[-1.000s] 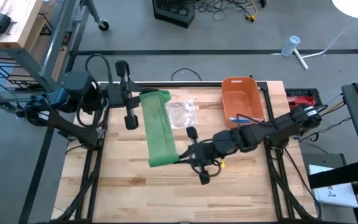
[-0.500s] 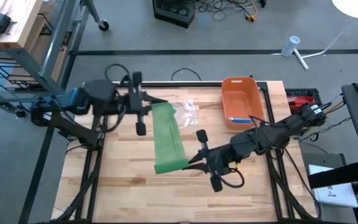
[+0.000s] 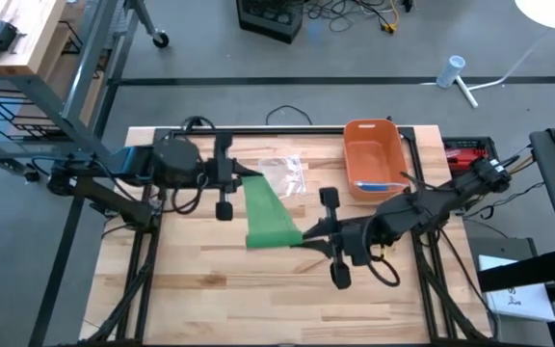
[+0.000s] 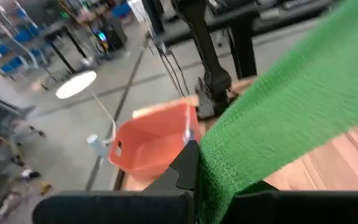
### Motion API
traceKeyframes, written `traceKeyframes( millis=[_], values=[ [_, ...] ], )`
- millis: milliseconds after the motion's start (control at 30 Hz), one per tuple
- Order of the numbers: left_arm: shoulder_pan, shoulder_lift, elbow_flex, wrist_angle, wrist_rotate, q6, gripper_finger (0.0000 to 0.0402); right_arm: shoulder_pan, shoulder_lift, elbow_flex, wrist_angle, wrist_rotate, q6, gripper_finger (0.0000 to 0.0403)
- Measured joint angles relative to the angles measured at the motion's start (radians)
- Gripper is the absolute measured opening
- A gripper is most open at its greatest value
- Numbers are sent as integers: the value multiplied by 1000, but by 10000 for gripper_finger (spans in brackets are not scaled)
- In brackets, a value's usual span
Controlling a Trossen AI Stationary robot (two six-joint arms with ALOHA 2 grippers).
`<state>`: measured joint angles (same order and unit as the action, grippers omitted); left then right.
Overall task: Roll bandage
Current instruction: Roll the green bandage
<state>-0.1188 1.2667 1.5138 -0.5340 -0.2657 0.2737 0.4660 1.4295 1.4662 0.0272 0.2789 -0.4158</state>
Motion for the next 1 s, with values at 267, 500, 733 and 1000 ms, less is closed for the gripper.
traceKeyframes(
  millis=[267,500,733,1000],
  values=[
    [-17,2,-81,54,190,-67,0,-1,-12,0,68,206,-102,2],
    [-32,0,-77,70,204,-102,30,-1,-15,1,82,317,-148,2],
    [-33,-9,-92,63,204,-137,129,-1,-27,1,85,324,-169,2],
    [-34,-14,-168,123,205,-173,225,0,-38,1,82,323,-180,2]
  ],
)
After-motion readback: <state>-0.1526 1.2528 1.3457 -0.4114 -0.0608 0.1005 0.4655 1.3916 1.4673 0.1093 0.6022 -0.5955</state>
